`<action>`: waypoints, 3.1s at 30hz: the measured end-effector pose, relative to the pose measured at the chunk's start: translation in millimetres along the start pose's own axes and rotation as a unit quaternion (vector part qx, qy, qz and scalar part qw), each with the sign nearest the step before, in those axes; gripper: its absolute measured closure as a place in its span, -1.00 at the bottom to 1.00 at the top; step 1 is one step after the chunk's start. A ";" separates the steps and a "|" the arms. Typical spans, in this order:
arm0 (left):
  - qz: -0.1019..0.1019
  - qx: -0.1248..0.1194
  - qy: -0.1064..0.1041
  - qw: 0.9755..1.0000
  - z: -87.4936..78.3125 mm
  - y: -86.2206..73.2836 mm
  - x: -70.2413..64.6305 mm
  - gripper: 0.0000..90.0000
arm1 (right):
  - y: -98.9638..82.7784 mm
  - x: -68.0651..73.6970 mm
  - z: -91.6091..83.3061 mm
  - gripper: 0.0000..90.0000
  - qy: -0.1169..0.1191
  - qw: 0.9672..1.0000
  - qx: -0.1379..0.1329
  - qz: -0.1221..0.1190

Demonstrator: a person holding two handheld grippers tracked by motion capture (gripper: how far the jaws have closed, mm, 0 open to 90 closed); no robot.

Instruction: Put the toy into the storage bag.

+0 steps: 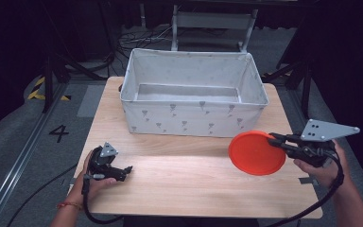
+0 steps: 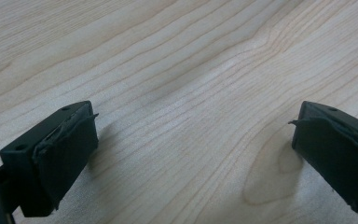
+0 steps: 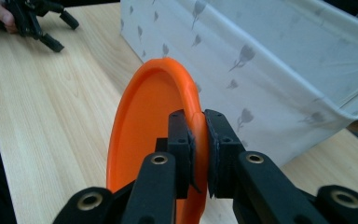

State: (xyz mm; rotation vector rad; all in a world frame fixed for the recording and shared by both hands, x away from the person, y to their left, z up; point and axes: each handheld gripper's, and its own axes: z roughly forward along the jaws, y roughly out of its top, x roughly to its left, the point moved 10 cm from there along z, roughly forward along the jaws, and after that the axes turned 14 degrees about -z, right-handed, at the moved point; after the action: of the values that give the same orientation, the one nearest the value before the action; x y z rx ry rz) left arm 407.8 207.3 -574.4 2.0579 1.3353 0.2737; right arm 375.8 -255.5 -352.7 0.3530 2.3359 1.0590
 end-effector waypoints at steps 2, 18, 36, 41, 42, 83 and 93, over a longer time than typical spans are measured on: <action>0.000 0.000 0.000 1.000 0.0 0.0 0.0 -0.99 | 4.3 -7.6 -5.2 0.82 -0.009 1.000 -0.001 -0.002; 0.000 0.000 0.000 1.000 0.0 0.0 0.0 -0.99 | 42.8 -56.4 -31.9 0.82 -0.058 0.998 -0.026 -0.002; 0.000 0.000 0.000 1.000 0.0 0.0 0.0 -0.99 | 82.1 -104.7 -31.0 0.82 -0.094 0.995 -0.039 0.001; 0.000 0.000 0.000 1.000 0.0 0.0 0.0 -0.99 | 94.6 -116.9 -22.3 0.82 -0.096 0.995 -0.039 -0.002; 0.000 0.000 0.000 1.000 0.0 0.0 0.0 -0.99 | 96.9 -119.3 -20.1 0.82 -0.095 0.995 -0.039 -0.002; 0.005 0.002 -0.005 1.000 -0.6 -0.4 -0.2 -0.97 | 61.9 -178.4 130.4 0.82 -0.018 0.998 0.060 -0.019; 0.005 0.002 -0.005 1.000 -0.7 -0.5 -0.3 -0.97 | 37.3 -168.3 145.4 0.82 0.030 0.991 0.116 -0.058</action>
State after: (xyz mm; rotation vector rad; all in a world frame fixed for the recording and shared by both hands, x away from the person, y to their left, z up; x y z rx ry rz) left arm 407.0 207.5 -574.1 2.0664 1.3205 0.2651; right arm 597.7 -216.5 -340.8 0.2702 2.5069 0.7538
